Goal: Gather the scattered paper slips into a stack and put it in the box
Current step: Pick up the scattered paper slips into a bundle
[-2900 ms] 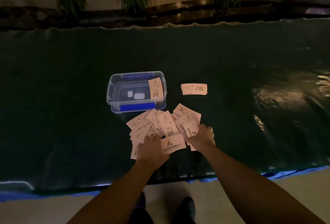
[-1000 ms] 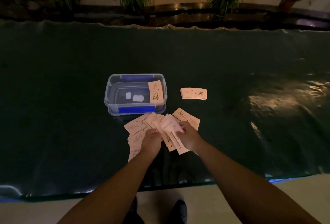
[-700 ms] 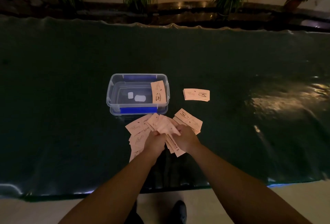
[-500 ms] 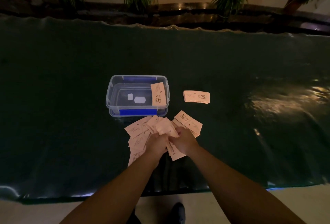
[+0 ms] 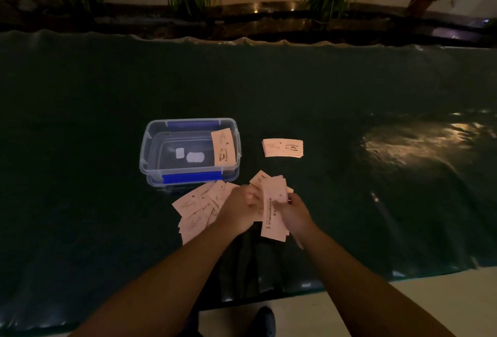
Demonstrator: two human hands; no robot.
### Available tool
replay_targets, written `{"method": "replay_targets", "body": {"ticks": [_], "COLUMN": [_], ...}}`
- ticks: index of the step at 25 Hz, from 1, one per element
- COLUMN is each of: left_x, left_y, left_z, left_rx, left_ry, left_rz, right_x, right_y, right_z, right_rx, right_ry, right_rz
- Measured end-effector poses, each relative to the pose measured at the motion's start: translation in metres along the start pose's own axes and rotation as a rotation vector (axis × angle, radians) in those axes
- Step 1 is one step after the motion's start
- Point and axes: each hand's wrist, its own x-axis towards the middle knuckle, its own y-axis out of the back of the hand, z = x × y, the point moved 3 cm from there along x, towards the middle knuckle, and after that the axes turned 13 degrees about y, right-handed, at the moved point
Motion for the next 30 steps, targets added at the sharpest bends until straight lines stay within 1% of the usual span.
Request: {"method": "replay_targets", "body": {"ticks": [2,3,5,6,9,11,14,18,22,24,28,30], "left_x": [0.013,0.019,0.031,0.037,0.055,0.067,0.076,0.078,0.072,0.068,0.066,0.068], "left_y": [-0.002,-0.004,-0.006,-0.008,-0.02,-0.025,-0.031,-0.028,-0.03,-0.03,-0.035,-0.039], "left_z": [0.017,0.023,0.033,0.038,0.048,0.053,0.054,0.053,0.045,0.042,0.042,0.045], "left_rx": [0.389,0.532,0.676,0.73,0.96,1.075,1.142,1.191,1.134,1.102,1.188,1.185], "left_ry": [-0.094,-0.116,-0.146,-0.17,-0.201,-0.192,-0.205,-0.24,-0.204,-0.235,-0.314,-0.345], "left_rz": [-0.078,-0.055,0.013,0.006,-0.13,-0.176,-0.165,-0.063,-0.062,-0.055,-0.117,-0.127], "right_x": [-0.002,-0.002,-0.001,0.0,-0.004,-0.006,-0.008,-0.009,-0.012,-0.012,-0.013,-0.014], "right_y": [0.015,0.024,0.041,0.047,0.058,0.064,0.069,0.068,0.057,0.05,0.043,0.044], "right_z": [0.004,0.009,0.021,0.024,0.032,0.037,0.042,0.04,0.032,0.029,0.028,0.03], "right_rx": [0.053,0.055,0.06,0.058,0.045,0.047,0.063,0.079,0.175,0.209,0.264,0.271], "right_ry": [-0.006,-0.017,-0.04,-0.055,-0.088,-0.094,-0.108,-0.115,-0.144,-0.145,-0.125,-0.126], "right_rz": [0.061,0.096,0.142,0.159,0.169,0.181,0.186,0.183,0.18,0.169,0.164,0.177]}}
